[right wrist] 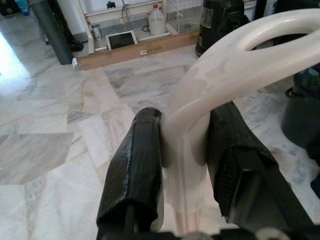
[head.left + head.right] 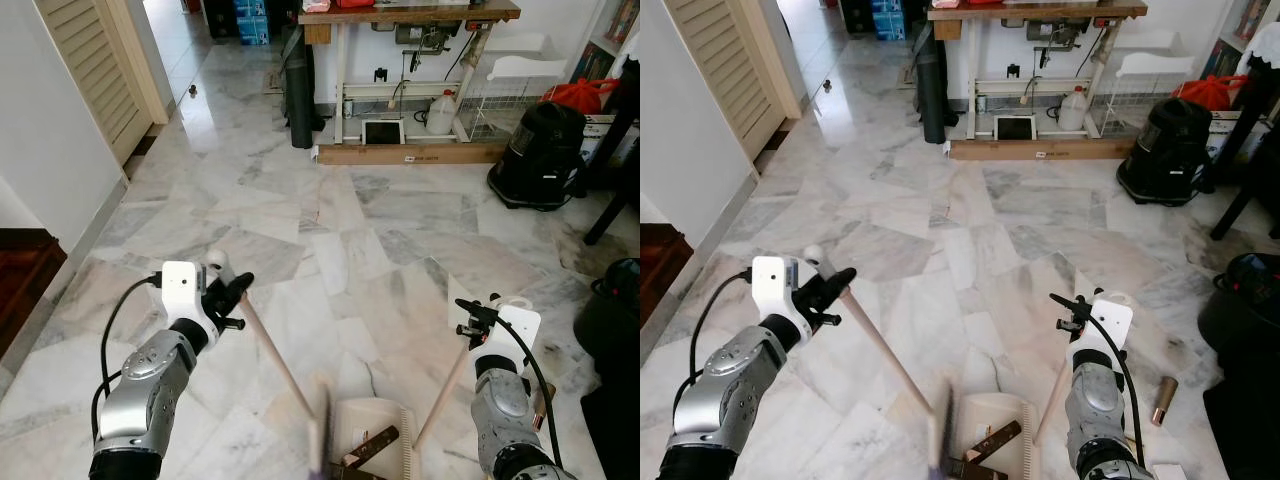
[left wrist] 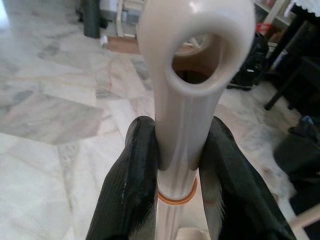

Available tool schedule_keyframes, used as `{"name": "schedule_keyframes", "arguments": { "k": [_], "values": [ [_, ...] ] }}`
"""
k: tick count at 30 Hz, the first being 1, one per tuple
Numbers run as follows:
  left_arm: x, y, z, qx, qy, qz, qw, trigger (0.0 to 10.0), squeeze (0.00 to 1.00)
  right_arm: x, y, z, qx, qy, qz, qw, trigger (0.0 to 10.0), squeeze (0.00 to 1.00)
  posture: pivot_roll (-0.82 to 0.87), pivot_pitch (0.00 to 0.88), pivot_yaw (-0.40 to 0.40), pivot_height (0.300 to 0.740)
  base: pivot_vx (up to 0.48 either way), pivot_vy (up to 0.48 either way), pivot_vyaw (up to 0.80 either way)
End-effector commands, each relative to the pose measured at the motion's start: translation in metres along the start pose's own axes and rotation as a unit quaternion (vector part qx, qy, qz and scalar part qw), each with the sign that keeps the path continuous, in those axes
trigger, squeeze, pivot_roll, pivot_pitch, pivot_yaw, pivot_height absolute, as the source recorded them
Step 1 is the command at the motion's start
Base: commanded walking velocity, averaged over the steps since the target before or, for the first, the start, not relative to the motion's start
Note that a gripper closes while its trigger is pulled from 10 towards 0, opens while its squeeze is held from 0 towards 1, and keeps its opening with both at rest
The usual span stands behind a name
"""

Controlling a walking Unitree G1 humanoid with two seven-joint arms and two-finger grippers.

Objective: Sweep floor

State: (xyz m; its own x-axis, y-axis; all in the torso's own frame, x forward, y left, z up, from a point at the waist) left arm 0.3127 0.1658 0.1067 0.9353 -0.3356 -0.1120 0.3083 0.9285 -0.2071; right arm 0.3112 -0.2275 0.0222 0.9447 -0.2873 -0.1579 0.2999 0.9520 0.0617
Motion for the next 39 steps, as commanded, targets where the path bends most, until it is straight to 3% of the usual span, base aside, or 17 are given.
{"name": "schedule_keyframes", "arguments": {
  "k": [1,12,17,27,39],
  "values": [
    [-0.003,0.001,0.011,0.010,-0.019,-0.005,1.000,10.0,0.00,0.005,0.003,0.007,0.011,-0.007,0.001,1.000,10.0,0.00,0.07,0.000,0.043,0.740,0.000,0.000,0.00],
    [-0.013,-0.003,0.001,0.037,0.016,-0.037,0.999,10.0,0.00,0.010,0.001,0.014,0.013,-0.014,-0.007,1.000,10.0,0.00,0.07,0.000,0.043,0.740,0.000,0.000,0.00],
    [-0.013,-0.003,-0.004,0.054,0.032,-0.041,0.997,10.0,0.00,0.013,-0.010,0.021,0.017,-0.024,-0.023,0.999,10.0,0.00,0.07,0.000,0.042,0.740,0.000,0.000,0.00],
    [-0.014,-0.010,-0.016,0.065,0.051,-0.054,0.995,10.0,0.00,0.019,-0.028,0.036,0.068,-0.050,-0.064,0.994,10.0,0.00,0.07,0.000,0.042,0.740,0.000,0.000,0.00],
    [-0.010,-0.010,-0.015,0.071,0.046,-0.046,0.995,10.0,0.00,0.027,-0.042,0.060,0.087,-0.087,-0.081,0.989,10.0,0.00,0.05,0.000,0.044,0.740,0.000,0.000,0.00]
  ]
}}
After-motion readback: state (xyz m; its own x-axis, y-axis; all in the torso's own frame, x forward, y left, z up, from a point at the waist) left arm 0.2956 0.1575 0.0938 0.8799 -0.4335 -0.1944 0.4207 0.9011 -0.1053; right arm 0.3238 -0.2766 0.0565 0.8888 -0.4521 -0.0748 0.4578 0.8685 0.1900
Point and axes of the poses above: a point about 5 cm out from each wrist's last joint towards the gripper, its own x axis pointing out of the wrist towards the gripper, its own z axis along the axis of the wrist's last joint, y = z × x, the point moved 2 cm from there along x, pointing out of the wrist towards the gripper, and after that the axes turned 1 degree about x, right-handed, at the moved point
